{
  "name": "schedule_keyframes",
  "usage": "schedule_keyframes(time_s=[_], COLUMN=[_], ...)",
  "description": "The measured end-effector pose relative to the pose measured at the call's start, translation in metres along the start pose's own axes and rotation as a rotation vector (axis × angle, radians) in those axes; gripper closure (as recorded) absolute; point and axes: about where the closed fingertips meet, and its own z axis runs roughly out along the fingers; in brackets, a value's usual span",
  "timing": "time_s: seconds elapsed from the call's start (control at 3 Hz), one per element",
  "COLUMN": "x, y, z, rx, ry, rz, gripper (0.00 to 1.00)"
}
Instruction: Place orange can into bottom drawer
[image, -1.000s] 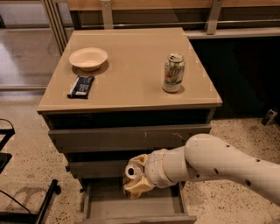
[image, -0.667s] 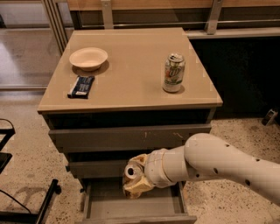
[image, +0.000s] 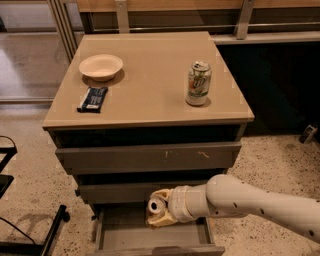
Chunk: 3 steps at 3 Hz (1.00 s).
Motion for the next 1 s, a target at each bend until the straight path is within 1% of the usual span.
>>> schedule_keyframes(time_s=[0.33,0.67,1.0], x=[0.044,0.105,0.105], y=[-0.005,0.004,0.004], z=[0.045,0.101,0.101], rx=[-0.020,-0.069,-0.069], ry=[-0.039,-0.062,-0.062], rz=[-0.031,-0.004,-0.005], gripper=[1.00,1.00,1.00])
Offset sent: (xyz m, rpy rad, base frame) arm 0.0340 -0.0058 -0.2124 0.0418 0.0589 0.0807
